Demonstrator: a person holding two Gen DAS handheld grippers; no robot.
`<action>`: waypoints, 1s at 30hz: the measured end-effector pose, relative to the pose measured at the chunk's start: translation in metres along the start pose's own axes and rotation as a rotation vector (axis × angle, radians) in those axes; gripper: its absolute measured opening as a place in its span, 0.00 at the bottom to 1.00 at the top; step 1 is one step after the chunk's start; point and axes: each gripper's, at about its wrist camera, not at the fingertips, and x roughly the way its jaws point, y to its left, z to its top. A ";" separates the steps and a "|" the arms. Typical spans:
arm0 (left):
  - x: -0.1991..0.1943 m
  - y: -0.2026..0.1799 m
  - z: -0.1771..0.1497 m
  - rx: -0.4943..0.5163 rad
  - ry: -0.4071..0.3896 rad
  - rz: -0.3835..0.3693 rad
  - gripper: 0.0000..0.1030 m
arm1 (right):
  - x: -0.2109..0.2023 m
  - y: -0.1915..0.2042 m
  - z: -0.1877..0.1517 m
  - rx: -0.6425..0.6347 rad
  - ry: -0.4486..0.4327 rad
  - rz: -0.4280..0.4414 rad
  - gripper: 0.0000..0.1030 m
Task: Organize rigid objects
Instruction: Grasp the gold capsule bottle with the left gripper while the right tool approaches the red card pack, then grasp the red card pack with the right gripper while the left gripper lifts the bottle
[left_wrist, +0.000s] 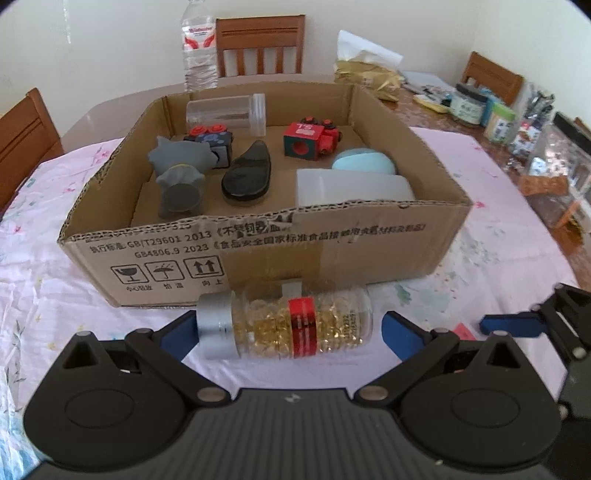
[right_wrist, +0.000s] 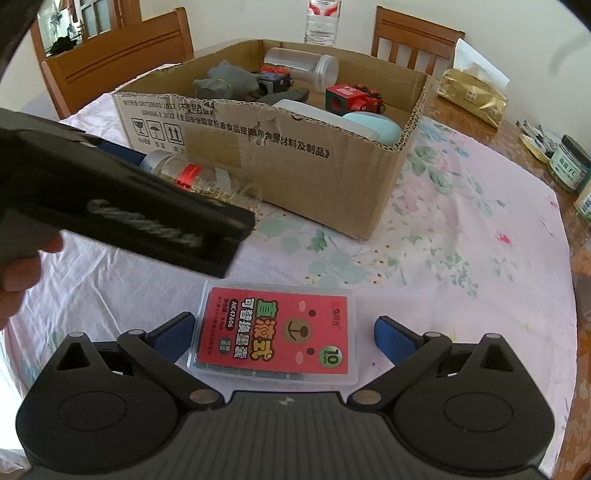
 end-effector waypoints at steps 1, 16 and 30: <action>0.001 -0.001 0.001 0.000 0.000 0.008 1.00 | 0.000 0.000 0.000 -0.003 -0.002 0.002 1.00; -0.003 0.025 -0.004 -0.004 0.028 0.029 0.92 | -0.002 0.001 -0.001 0.012 0.005 -0.008 1.00; -0.004 0.045 -0.008 -0.014 0.020 0.024 0.92 | -0.003 0.014 0.001 0.065 0.035 -0.042 0.99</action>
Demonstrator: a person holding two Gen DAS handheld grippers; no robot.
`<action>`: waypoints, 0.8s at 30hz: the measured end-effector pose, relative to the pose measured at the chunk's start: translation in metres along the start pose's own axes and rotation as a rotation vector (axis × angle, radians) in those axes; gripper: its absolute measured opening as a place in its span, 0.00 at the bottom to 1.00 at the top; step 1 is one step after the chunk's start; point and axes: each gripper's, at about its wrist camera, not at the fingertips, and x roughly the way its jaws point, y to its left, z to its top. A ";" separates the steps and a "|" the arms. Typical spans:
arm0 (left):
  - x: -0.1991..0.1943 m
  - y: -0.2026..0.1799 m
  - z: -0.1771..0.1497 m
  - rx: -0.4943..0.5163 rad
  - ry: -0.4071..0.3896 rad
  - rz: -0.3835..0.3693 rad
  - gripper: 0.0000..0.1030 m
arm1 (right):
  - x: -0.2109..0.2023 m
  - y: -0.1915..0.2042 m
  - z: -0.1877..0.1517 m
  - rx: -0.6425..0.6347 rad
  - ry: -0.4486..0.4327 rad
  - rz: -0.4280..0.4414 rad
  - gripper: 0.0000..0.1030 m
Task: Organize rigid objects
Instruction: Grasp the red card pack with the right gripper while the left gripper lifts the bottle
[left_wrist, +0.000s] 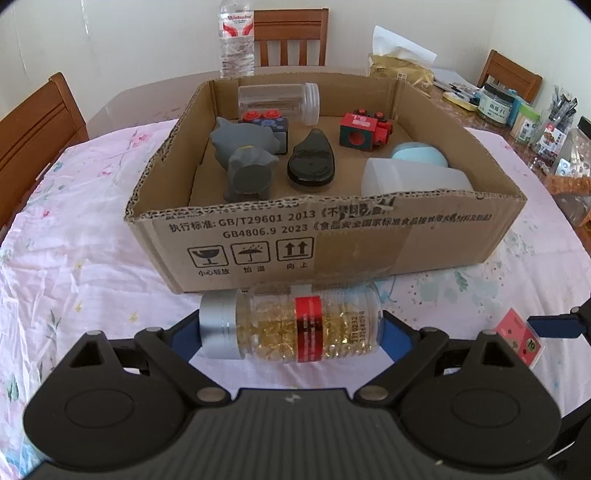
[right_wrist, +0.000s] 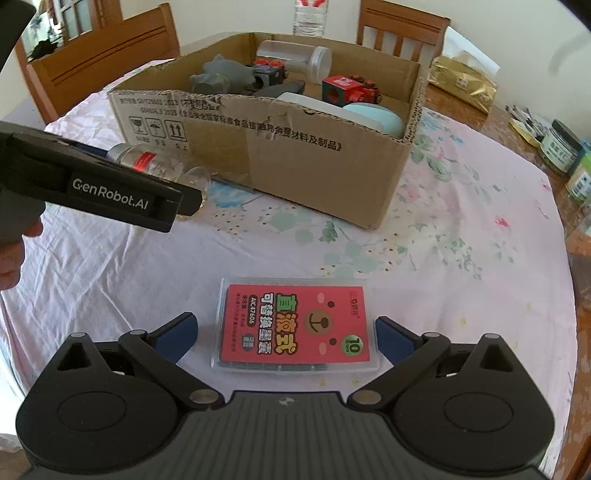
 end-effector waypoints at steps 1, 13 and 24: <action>0.000 0.000 0.000 0.003 0.000 -0.002 0.92 | 0.000 0.000 0.000 0.004 0.000 -0.002 0.99; 0.003 -0.001 0.003 0.023 0.008 -0.005 0.92 | 0.001 -0.002 0.006 0.040 -0.004 -0.027 0.94; 0.001 0.003 0.005 0.058 0.046 -0.033 0.91 | -0.001 -0.007 0.010 0.038 0.017 -0.032 0.90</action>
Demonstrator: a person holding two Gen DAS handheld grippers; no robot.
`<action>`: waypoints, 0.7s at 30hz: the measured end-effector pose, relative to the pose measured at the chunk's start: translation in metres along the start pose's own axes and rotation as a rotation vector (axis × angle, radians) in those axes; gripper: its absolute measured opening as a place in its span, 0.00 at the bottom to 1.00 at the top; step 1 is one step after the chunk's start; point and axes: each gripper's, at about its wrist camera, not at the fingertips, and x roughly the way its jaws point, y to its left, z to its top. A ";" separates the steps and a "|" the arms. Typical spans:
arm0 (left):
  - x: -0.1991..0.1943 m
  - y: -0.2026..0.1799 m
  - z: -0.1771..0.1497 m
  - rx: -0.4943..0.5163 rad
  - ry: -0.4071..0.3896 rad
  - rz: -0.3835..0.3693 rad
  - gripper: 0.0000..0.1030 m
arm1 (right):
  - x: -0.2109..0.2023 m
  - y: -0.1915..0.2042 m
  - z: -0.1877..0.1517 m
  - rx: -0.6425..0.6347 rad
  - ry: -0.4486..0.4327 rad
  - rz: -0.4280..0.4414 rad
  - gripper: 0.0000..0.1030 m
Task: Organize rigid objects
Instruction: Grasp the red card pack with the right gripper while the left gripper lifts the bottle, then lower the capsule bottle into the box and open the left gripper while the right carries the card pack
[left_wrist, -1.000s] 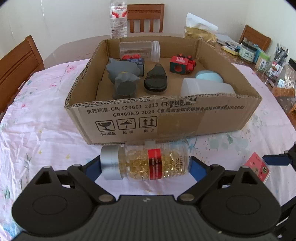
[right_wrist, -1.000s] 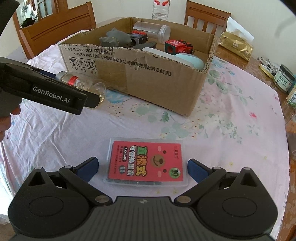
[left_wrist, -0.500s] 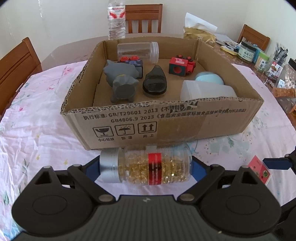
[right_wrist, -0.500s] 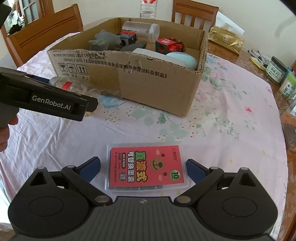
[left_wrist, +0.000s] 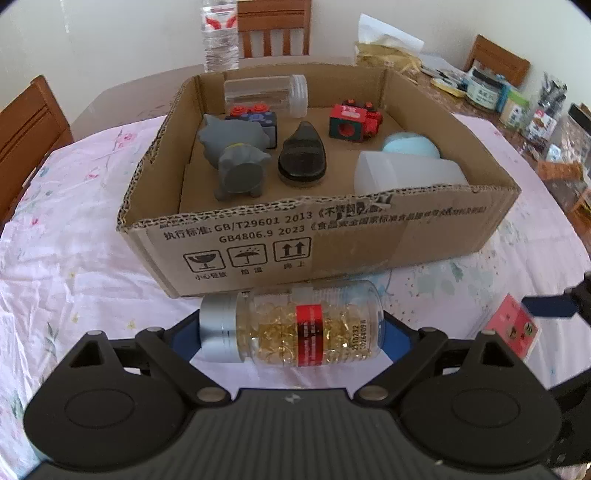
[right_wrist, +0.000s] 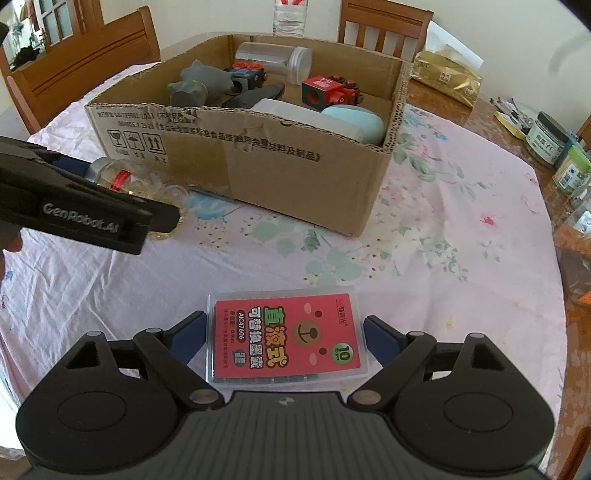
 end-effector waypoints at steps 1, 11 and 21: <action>-0.001 0.000 0.000 0.013 0.003 0.002 0.91 | -0.001 0.000 0.000 -0.001 -0.001 0.004 0.90; -0.036 0.010 0.007 0.139 0.042 -0.080 0.91 | -0.028 -0.012 0.009 -0.056 -0.010 0.035 0.90; -0.088 0.007 0.049 0.197 -0.100 -0.114 0.91 | -0.057 -0.026 0.030 -0.124 -0.039 0.056 0.89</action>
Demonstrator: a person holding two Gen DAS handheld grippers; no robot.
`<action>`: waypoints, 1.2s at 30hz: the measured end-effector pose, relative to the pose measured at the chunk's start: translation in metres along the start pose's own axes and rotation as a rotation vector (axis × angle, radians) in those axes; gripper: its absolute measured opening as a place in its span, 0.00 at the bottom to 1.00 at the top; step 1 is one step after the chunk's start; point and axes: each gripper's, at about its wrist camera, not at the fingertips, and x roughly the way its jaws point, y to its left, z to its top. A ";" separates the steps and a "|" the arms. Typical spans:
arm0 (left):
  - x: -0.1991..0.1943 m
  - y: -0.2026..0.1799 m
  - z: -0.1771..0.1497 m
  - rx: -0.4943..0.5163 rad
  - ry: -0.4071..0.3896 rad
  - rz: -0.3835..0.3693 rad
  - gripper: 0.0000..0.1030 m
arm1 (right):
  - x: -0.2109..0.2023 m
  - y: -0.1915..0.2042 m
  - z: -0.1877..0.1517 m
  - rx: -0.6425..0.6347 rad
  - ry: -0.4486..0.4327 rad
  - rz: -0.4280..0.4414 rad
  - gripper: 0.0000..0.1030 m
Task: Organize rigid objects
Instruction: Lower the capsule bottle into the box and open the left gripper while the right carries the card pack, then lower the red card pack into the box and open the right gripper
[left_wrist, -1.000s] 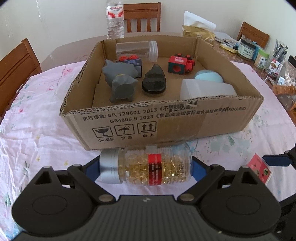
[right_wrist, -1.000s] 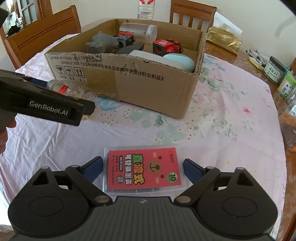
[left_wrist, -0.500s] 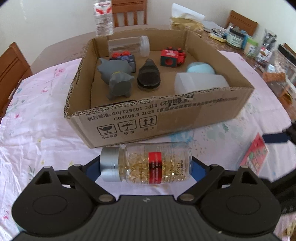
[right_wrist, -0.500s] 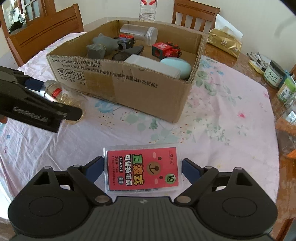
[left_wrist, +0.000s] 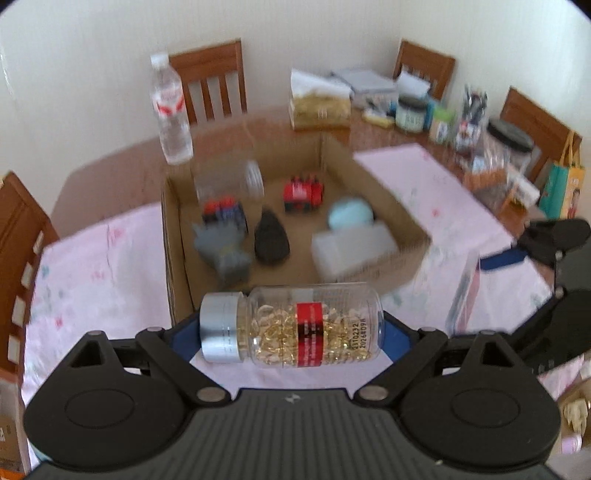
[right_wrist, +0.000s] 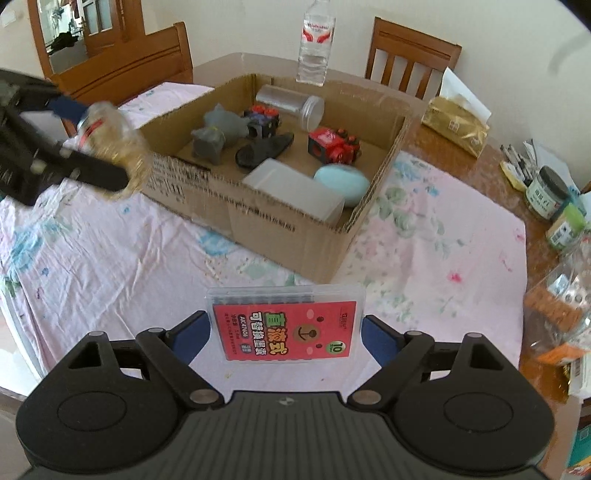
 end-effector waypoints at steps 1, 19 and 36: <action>0.001 0.001 0.005 -0.004 -0.012 0.004 0.91 | -0.003 -0.001 0.002 -0.005 -0.009 0.001 0.89; 0.064 0.010 0.030 -0.144 -0.043 0.059 0.94 | -0.028 -0.021 0.032 -0.058 -0.098 -0.052 0.89; 0.002 0.017 0.002 -0.154 -0.174 0.178 1.00 | -0.009 -0.019 0.097 -0.133 -0.164 -0.019 0.89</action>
